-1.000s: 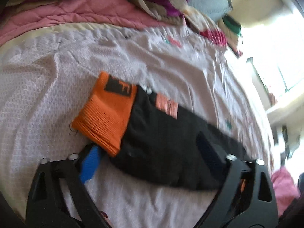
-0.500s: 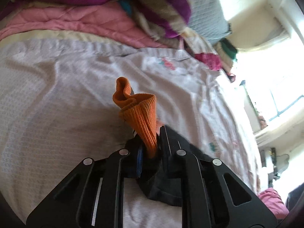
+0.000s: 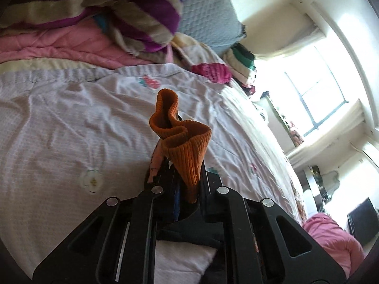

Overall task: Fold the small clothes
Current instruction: 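Carry the second sleeve across the sweatshirt body with the left tool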

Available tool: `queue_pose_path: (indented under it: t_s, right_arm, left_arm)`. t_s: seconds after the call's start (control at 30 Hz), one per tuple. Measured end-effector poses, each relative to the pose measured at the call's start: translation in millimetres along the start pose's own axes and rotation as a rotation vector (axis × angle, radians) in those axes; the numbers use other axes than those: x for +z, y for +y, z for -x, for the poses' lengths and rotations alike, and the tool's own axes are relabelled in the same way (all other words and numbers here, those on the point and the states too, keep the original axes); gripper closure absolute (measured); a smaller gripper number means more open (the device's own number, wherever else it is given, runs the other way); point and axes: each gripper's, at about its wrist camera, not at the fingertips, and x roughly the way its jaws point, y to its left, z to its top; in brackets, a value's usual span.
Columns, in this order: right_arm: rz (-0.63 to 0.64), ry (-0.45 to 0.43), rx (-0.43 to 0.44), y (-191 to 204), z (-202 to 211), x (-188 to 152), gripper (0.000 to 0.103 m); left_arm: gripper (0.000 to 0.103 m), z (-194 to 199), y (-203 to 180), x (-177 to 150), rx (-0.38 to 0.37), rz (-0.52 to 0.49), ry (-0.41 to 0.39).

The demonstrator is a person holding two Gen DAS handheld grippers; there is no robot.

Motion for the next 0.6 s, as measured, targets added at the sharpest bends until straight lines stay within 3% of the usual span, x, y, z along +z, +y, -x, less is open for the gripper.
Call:
queue_pose_path:
  t_s: [0.6]
  right_arm:
    - [-0.138, -0.057, -0.124, -63, 45, -8, 0.005]
  left_arm:
    - [0.097, 4, -61, -31, -0.189, -0.162, 0.088]
